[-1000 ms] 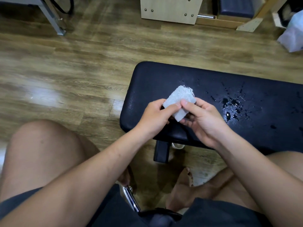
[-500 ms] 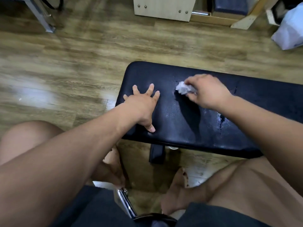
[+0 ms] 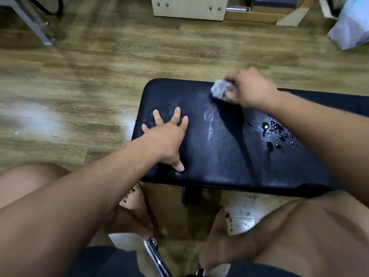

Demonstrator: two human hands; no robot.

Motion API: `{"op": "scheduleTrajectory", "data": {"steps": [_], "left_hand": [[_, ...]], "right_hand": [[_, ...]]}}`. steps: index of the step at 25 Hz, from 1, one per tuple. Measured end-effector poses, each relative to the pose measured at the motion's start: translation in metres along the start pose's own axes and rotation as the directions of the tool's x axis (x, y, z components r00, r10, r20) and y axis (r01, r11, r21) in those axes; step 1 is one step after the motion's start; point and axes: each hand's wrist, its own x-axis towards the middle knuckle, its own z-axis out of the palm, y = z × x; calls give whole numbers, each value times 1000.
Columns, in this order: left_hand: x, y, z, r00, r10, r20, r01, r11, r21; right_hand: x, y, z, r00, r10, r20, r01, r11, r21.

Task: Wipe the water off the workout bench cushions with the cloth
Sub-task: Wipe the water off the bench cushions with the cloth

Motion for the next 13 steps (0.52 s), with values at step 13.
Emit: {"op": "scheduleTrajectory", "data": {"steps": [13], "left_hand": [[1,1,1,1000,8,11,-8,1000,7]], "right_hand": [[-100,-60,16,871,-409,271,372,911,178]]}}
